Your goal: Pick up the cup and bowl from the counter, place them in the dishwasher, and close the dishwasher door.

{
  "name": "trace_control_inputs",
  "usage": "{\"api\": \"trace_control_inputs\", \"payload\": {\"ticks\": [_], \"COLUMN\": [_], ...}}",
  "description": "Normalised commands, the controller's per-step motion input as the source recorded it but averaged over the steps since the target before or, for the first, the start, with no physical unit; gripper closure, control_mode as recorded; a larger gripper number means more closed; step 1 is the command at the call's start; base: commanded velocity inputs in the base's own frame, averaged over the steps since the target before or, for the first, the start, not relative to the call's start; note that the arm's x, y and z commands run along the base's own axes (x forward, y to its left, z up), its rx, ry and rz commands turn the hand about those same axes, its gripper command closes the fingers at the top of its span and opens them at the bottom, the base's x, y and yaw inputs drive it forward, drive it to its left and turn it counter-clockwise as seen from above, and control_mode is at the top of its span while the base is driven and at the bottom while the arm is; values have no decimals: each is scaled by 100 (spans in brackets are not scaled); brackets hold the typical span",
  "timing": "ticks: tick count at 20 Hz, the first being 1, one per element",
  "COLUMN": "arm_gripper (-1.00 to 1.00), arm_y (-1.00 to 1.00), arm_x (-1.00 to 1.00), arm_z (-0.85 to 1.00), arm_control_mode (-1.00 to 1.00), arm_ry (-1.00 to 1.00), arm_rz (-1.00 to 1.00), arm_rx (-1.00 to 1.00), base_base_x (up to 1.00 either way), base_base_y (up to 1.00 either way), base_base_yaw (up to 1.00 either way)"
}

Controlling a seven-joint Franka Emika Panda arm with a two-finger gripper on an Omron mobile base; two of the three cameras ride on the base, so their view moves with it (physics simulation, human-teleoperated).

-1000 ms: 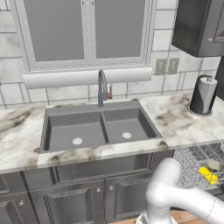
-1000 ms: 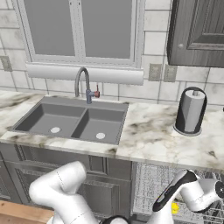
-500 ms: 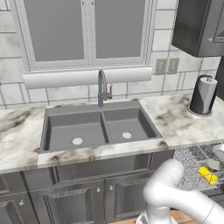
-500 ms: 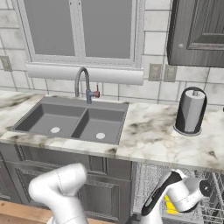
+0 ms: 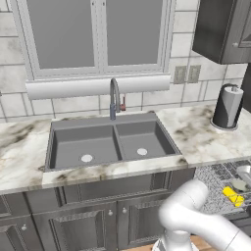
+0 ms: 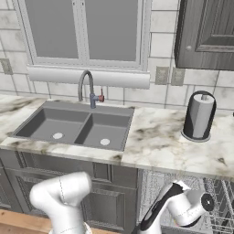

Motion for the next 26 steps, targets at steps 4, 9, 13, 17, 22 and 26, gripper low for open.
{"api": "trace_control_inputs", "payload": {"ticks": [4, 9, 13, 17, 22, 26], "arm_gripper": [-100, -100, -100, -100, -100, -100], "arm_y": [0, 0, 0, 0, 0, 0], "arm_x": [-46, -47, -56, -53, -54, -58], "arm_z": [0, 0, 0, 12, 19, 15], "arm_control_mode": [-100, -100, -100, -100, -100, -100], "arm_ry": [-9, -10, -12, -13, -13, -13], "arm_rz": [0, 0, 0, 0, 0, 0], "arm_rx": [0, -1, -2, -4, -1, 0], "base_base_x": [0, 0, 0, 0, 0, 0], "base_base_y": [0, 0, 0, 0, 0, 0], "base_base_yaw": [0, 0, 0, 0, 0, 0]}}
